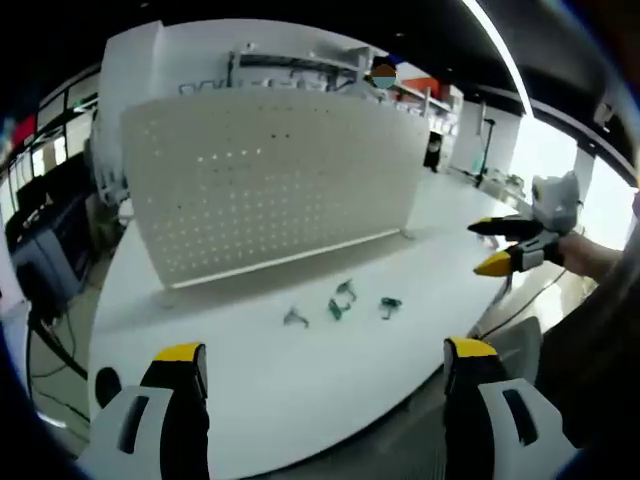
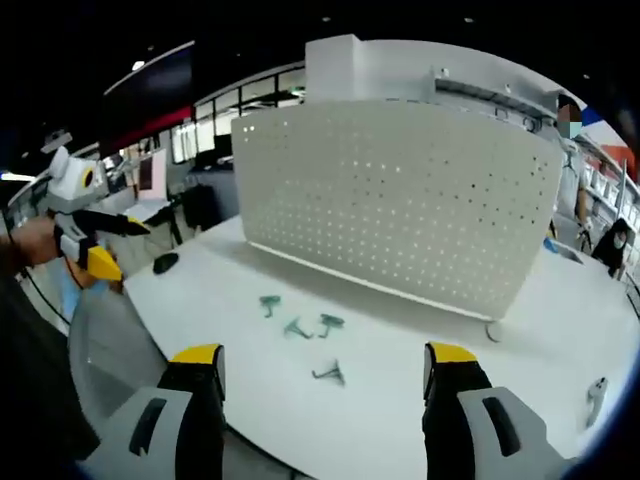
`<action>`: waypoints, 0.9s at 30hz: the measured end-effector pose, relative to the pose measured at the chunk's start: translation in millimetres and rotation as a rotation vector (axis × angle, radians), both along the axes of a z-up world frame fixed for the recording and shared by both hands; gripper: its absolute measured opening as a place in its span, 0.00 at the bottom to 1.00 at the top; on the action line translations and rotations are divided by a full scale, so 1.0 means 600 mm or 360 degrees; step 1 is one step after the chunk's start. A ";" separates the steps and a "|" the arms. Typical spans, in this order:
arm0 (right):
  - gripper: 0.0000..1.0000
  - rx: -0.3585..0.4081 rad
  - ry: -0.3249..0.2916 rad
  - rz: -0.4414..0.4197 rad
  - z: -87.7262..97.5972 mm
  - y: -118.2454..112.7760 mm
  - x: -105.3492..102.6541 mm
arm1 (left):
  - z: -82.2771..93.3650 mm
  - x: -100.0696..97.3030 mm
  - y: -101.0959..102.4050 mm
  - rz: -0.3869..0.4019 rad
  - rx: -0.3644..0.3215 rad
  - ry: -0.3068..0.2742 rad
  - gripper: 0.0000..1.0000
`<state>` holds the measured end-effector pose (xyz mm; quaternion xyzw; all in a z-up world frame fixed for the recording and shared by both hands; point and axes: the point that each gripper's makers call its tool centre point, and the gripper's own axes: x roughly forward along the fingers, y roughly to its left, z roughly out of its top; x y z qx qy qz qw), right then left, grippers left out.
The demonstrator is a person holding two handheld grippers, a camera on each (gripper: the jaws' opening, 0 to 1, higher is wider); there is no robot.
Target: Insert the hook assembly into the mounting plate slot until the hook locks in place.
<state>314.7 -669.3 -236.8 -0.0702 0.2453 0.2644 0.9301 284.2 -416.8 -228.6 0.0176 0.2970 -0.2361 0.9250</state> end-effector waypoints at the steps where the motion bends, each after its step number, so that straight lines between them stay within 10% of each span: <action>1: 0.82 0.0013 -0.0002 -0.0006 0.003 0.001 0.001 | 0.001 0.000 -0.003 -0.0009 -0.0005 -0.0001 1.00; 27: 0.81 0.0063 0.0064 -0.0019 -0.004 0.007 -0.022 | 0.012 -0.013 -0.009 -0.0031 -0.0068 -0.0003 1.00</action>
